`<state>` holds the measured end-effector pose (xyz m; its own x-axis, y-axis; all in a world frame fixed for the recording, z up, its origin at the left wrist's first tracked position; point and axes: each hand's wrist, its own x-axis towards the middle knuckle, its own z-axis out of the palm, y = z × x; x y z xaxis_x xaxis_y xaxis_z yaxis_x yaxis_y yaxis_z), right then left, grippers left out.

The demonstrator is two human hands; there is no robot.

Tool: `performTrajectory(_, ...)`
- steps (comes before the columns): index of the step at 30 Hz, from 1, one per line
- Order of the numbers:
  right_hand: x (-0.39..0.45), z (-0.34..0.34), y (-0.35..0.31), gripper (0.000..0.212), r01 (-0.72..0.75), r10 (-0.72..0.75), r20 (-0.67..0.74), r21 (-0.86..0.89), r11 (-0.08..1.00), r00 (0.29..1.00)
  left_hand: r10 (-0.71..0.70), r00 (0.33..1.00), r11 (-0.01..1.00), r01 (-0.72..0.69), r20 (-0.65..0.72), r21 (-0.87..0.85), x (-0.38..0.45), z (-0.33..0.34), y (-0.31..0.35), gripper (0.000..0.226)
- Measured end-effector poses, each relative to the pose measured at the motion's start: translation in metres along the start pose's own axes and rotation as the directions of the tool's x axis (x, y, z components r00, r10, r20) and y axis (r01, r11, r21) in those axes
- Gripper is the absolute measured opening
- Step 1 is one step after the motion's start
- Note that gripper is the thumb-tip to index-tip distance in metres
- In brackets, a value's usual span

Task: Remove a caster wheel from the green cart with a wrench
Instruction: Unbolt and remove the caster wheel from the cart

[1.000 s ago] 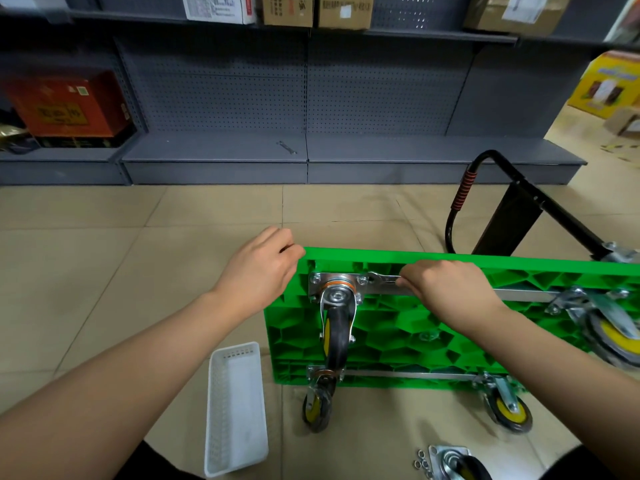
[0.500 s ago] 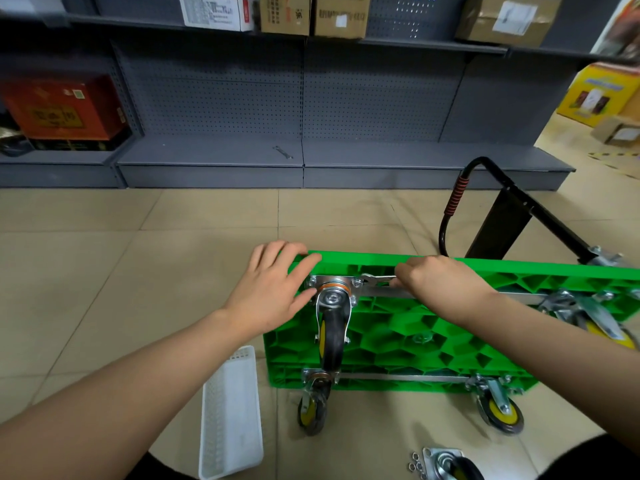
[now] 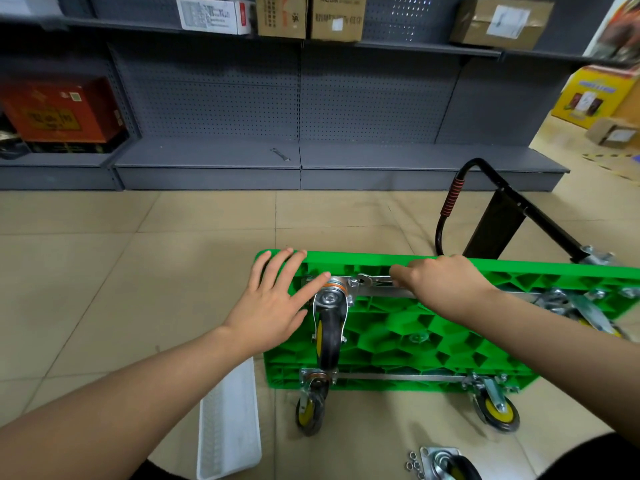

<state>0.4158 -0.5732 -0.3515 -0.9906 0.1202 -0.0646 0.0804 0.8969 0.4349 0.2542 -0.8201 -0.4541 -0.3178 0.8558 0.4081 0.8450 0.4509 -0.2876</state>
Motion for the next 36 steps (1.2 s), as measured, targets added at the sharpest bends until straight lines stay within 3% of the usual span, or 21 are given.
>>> performTrajectory(4, 0.001, -0.016, 0.002, 0.029, 0.067, -0.074, -0.058, -0.112, 0.991, 0.996, -0.007, 1.000, 1.000, 0.007, 0.031, 0.015, 0.000, -0.002, 0.002, 0.077)
performTrajectory(14, 0.026, -0.056, -0.003, 0.026, 0.192, -0.203, -0.013, -0.280, 0.941, 0.979, -0.015, 1.000, 1.000, 0.015, -0.023, 0.011, 0.003, -0.002, 0.005, 0.068)
performTrajectory(18, 0.038, -0.056, -0.011, 0.021, 0.173, -0.181, 0.001, -0.304, 0.937, 0.983, -0.040, 0.997, 0.999, 0.039, -0.062, -0.012, 0.006, -0.002, 0.005, 0.066)
performTrajectory(21, 0.037, -0.054, -0.004, 0.038, 0.134, -0.135, 0.016, -0.256, 0.957, 0.991, -0.031, 0.998, 1.000, 0.031, -0.056, 0.000, 0.007, -0.001, 0.003, 0.067)
performTrajectory(26, 0.024, -0.029, 0.007, 0.060, -0.002, -0.018, -0.128, -0.158, 0.988, 0.992, -0.008, 0.999, 1.000, 0.009, -0.050, 0.019, 0.004, 0.001, 0.003, 0.069)
performTrajectory(31, 0.020, 0.005, 0.014, 0.067, -0.113, 0.101, -0.283, -0.025, 0.993, 0.954, 0.021, 0.998, 0.999, -0.019, -0.052, 0.046, 0.001, 0.001, -0.001, 0.070)
performTrajectory(36, 0.012, 0.040, 0.011, 0.068, -0.134, 0.177, -0.504, 0.121, 0.984, 0.846, 0.008, 0.999, 0.998, -0.006, -0.038, 0.057, 0.000, 0.002, 0.002, 0.069)
